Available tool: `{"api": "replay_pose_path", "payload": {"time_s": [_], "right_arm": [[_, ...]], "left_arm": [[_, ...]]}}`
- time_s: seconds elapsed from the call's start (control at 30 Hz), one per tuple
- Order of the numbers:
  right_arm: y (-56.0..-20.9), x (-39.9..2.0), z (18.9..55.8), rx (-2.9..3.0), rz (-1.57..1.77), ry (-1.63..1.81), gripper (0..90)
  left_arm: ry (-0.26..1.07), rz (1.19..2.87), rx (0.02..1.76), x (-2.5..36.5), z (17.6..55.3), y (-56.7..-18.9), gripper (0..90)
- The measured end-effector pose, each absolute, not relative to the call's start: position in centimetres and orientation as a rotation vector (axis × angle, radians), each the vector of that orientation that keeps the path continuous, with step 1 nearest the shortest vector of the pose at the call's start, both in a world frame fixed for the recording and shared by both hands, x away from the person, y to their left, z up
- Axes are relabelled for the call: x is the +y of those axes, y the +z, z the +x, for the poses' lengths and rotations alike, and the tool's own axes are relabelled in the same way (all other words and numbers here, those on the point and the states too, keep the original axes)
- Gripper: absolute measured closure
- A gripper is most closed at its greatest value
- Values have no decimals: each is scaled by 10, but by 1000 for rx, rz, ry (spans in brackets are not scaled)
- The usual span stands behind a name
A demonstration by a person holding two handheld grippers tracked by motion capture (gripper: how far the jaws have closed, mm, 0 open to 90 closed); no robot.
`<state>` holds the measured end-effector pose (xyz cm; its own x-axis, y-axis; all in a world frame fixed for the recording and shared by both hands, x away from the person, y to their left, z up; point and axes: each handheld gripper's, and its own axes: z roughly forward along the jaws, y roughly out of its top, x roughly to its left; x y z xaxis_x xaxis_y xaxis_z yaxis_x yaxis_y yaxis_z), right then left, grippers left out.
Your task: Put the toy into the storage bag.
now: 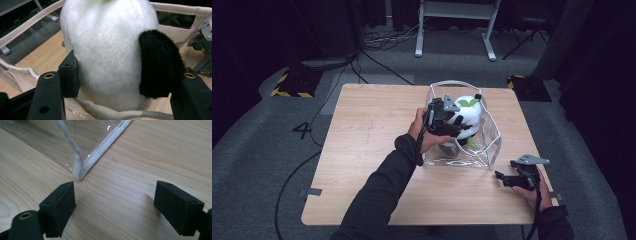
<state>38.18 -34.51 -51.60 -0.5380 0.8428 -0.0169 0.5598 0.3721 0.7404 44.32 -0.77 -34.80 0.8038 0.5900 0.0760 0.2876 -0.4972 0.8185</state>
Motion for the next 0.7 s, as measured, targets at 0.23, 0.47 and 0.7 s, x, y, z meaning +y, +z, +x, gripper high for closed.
{"api": "replay_pose_path", "payload": {"time_s": [0.23,0.47,0.7], "right_arm": [[-516,-345,382,2244,1219,982,174],[-516,-345,382,2243,1219,982,174],[-516,-345,382,2244,1219,981,174]], "left_arm": [[455,2154,642,-10,443,-351,361],[488,2200,659,-16,443,-355,297],[474,2209,670,-17,443,-355,256]]}}
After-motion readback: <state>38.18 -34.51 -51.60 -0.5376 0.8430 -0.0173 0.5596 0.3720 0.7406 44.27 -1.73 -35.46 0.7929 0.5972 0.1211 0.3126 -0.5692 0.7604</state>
